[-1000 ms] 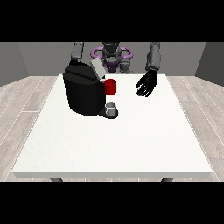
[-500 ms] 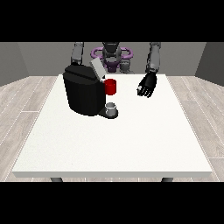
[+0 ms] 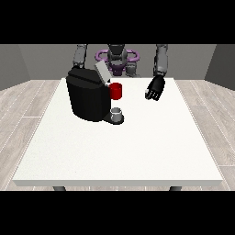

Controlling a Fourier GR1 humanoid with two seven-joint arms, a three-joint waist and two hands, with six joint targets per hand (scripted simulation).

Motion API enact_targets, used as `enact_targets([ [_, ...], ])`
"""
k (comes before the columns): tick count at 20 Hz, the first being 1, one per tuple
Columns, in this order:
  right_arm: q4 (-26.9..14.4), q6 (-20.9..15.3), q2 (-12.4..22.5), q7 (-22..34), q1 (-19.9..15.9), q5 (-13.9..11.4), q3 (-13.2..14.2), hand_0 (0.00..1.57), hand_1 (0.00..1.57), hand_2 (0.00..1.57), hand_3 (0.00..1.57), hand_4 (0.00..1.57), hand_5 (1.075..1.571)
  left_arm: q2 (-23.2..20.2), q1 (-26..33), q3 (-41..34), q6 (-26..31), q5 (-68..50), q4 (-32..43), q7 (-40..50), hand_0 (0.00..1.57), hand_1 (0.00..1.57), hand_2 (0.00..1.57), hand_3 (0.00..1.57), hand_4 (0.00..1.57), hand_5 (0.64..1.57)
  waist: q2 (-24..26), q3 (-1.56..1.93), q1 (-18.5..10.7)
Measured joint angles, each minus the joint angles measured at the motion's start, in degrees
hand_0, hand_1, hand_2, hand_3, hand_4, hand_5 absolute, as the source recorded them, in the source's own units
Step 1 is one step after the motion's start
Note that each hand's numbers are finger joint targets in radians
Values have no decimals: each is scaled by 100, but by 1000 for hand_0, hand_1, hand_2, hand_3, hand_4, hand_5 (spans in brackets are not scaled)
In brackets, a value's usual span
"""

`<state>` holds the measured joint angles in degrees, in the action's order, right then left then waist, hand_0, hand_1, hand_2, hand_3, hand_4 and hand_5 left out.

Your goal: Insert the coffee pod into the coffee machine and close the lid

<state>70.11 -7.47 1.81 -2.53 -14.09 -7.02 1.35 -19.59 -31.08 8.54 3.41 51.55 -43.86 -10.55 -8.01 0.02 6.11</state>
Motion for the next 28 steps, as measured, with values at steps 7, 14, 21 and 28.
enact_targets([
  [7,-351,-312,46,32,-1,-286,26,0,0,0,0,0,1571,321,-347,-269,404,-391,-127,-164,1420,1420,1410,1332,518,1571,189,-1,-121],
  [14,-773,-431,70,-33,-59,-374,103,0,0,0,0,0,1571,456,-855,-323,1246,-518,-435,102,1418,1418,1400,1334,534,1571,481,1,-233],
  [21,-713,-266,105,-124,-135,-370,22,0,0,0,0,0,1571,284,-1341,-626,1692,-611,-469,233,1403,1403,1396,1341,598,1571,486,-1,9],
  [28,-504,-214,-49,-75,-209,-320,-160,0,0,0,0,0,1571,169,-2121,-1018,2182,-860,-403,528,1221,1221,1266,1292,509,1571,501,0,321],
])
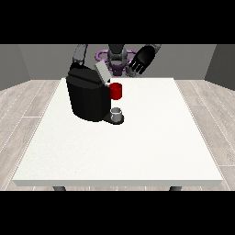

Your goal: Insert the coffee pod into the coffee machine and close the lid

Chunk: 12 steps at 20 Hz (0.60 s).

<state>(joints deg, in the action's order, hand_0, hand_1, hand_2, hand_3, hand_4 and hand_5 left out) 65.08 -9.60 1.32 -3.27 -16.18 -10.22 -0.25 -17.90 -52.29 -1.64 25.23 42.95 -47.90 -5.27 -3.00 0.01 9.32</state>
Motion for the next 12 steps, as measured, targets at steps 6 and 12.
enact_targets([
  [6,422,-37,-19,99,-214,-15,-150,0,0,0,0,0,1571,-298,-673,-489,60,-196,276,248,1216,1216,1265,1256,470,1571,-311,-1,421],
  [12,737,-17,72,280,-474,-29,-117,0,0,0,0,37,1571,-620,-1161,-627,46,-141,486,262,1222,1222,1288,1238,475,1571,-662,-1,702],
])
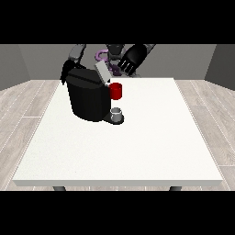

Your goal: Insert the coffee pod into the coffee machine and close the lid

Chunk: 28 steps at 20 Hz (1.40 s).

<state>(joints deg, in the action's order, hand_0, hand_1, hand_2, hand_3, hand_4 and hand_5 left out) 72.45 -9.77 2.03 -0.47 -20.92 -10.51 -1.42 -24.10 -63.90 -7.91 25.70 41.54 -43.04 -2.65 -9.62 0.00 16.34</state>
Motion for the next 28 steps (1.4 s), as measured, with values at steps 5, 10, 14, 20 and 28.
enact_targets([
  [5,121,-18,45,19,-141,-13,50,0,0,0,0,186,1571,-87,-307,-71,-19,2,129,10,1258,1258,1299,1245,494,1571,-274,2,114],
  [10,213,36,167,139,-363,85,218,0,0,0,0,60,1571,-135,-457,-75,-61,45,260,-46,1188,1188,1258,1219,461,1571,-507,0,161],
  [14,186,-22,158,157,-427,71,260,0,0,0,0,0,1571,-185,-593,-59,14,69,348,-86,1248,1248,1286,1244,445,1571,-610,1,141],
  [20,23,74,329,16,-447,184,465,0,0,0,0,223,1571,-24,-619,19,-51,119,356,-85,1200,1200,1245,1209,439,1571,-679,3,72],
  [28,98,-38,258,80,-501,133,437,0,0,0,0,100,1571,-78,-688,-6,-96,148,524,-223,1204,1204,1255,1198,411,1571,-754,0,92],
])
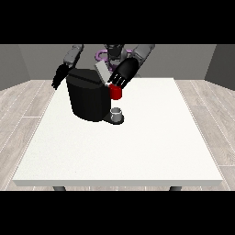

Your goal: Insert the coffee pod into the coffee machine and close the lid

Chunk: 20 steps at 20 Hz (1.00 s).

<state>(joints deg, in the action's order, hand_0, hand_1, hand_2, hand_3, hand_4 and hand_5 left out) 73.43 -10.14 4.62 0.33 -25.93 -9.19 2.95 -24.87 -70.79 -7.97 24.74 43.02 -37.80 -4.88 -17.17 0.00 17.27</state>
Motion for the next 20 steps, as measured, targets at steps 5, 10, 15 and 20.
enact_targets([
  [5,-72,-35,5,-46,-59,-4,41,0,0,0,0,0,1571,-11,-142,13,-133,63,-10,-24,1205,1205,1249,1198,368,1571,-99,1,-14],
  [10,-178,-2,43,-41,-93,52,114,0,0,0,0,0,1571,18,-219,8,-85,53,26,-24,1202,1202,1218,1176,360,1571,-35,1,-51],
  [15,-170,-19,40,-28,-108,27,96,0,0,0,0,0,1571,-34,-247,19,-227,120,36,-125,1225,1225,1244,1157,0,1571,-61,1,-35],
  [20,-109,26,39,10,-82,62,88,0,0,0,0,145,1571,-53,-120,256,-506,435,26,-189,1173,1173,1194,1066,0,1571,-71,1,18],
])
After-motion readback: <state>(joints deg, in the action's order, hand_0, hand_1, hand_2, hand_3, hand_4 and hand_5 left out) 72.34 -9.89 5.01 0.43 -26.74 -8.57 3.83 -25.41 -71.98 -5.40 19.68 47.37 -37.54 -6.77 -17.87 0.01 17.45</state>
